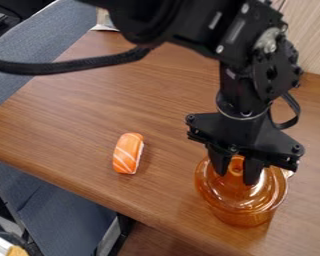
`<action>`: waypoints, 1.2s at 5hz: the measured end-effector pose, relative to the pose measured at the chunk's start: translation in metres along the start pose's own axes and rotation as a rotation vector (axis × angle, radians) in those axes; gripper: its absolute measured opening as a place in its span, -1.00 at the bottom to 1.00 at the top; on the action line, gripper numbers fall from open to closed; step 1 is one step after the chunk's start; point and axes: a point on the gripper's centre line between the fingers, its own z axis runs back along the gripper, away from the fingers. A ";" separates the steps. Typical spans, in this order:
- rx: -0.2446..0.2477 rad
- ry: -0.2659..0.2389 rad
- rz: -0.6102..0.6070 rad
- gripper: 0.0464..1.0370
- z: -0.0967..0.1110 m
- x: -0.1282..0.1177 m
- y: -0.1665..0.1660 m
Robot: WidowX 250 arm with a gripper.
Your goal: Put the lid on top of the pot
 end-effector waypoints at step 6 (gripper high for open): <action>-0.027 -0.008 -0.037 -0.33 -0.006 0.006 -0.010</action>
